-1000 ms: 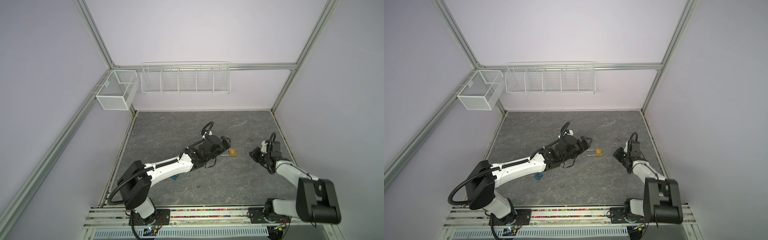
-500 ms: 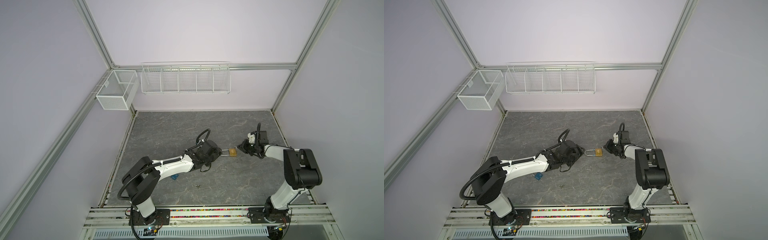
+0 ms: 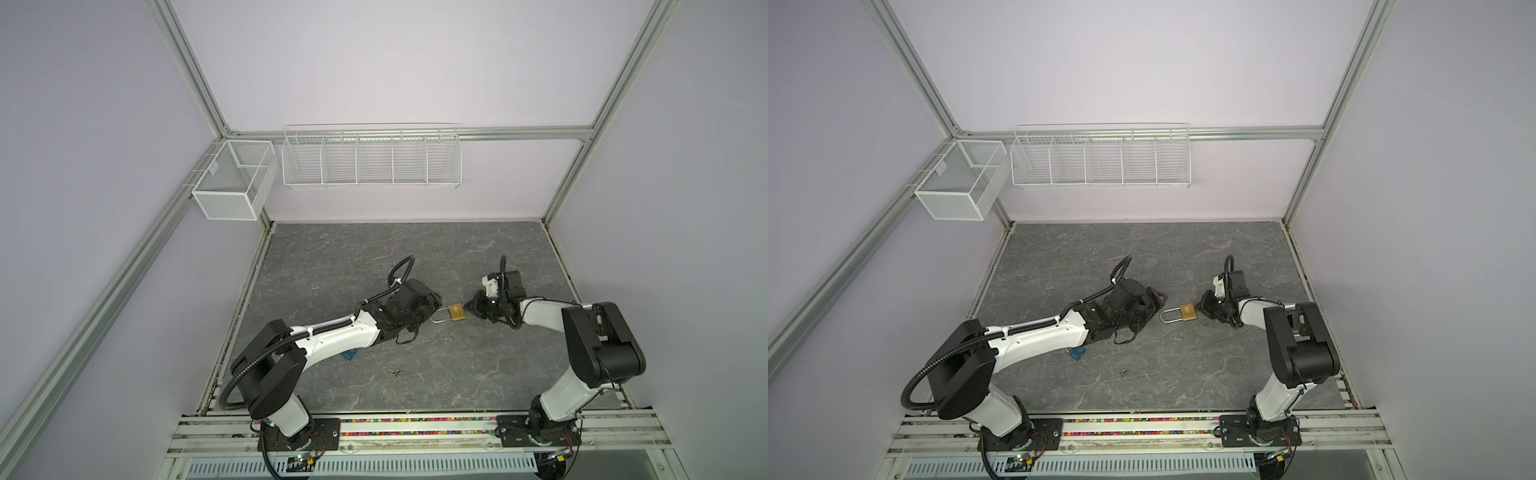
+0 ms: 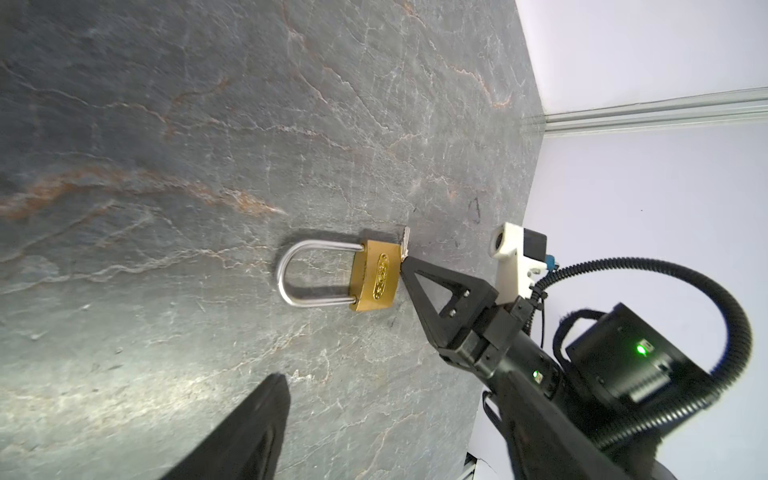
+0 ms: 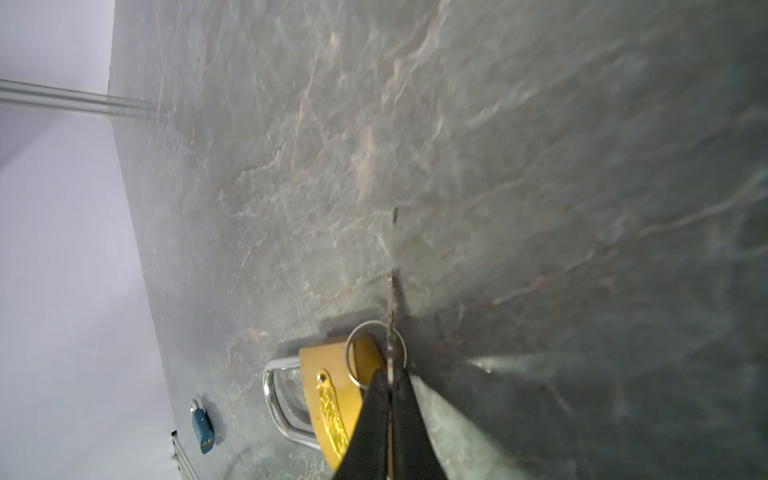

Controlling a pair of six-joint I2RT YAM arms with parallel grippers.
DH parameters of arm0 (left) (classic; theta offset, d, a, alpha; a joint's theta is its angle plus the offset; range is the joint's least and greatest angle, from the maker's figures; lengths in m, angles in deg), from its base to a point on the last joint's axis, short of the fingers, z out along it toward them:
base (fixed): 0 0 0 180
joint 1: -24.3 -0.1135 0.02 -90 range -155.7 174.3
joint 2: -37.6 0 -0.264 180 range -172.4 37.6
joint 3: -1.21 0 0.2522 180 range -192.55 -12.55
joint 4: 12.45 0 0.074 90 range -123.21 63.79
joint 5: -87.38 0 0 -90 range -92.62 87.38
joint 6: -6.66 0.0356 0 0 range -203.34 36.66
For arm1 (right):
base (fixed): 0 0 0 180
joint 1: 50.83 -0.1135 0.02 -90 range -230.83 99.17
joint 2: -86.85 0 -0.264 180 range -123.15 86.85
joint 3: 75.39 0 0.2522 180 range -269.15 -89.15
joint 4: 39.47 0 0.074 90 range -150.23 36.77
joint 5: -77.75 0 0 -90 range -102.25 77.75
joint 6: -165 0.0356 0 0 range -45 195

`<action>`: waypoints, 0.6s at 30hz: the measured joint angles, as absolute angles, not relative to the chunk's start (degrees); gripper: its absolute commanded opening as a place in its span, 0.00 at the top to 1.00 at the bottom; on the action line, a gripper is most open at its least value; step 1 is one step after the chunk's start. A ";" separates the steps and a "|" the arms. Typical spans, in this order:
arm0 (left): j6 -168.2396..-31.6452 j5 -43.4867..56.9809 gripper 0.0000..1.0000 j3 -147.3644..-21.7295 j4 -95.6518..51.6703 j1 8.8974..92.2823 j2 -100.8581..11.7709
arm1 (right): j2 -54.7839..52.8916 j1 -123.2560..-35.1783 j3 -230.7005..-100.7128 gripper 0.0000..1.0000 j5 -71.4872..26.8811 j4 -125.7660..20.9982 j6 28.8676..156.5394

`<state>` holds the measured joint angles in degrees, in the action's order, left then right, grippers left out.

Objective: Unlock with the key

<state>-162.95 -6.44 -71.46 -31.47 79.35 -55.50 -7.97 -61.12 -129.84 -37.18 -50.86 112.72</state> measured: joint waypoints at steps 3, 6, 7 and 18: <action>-163.12 -5.10 0.24 -75.55 -36.01 79.30 -58.30 | -3.71 -61.60 -127.98 0.94 -37.13 -54.43 112.96; -165.00 -3.82 0.33 -76.88 -38.77 79.67 -59.11 | 1.84 -61.55 -127.37 0.94 -37.27 -58.45 112.98; -166.25 -3.18 0.33 -76.88 -39.77 79.98 -59.13 | 4.07 -61.60 -127.26 0.94 -37.51 -59.58 113.05; -171.58 0.82 0.31 -82.43 -37.41 80.90 -70.01 | 16.79 -61.80 -126.43 0.94 -35.06 -69.44 110.93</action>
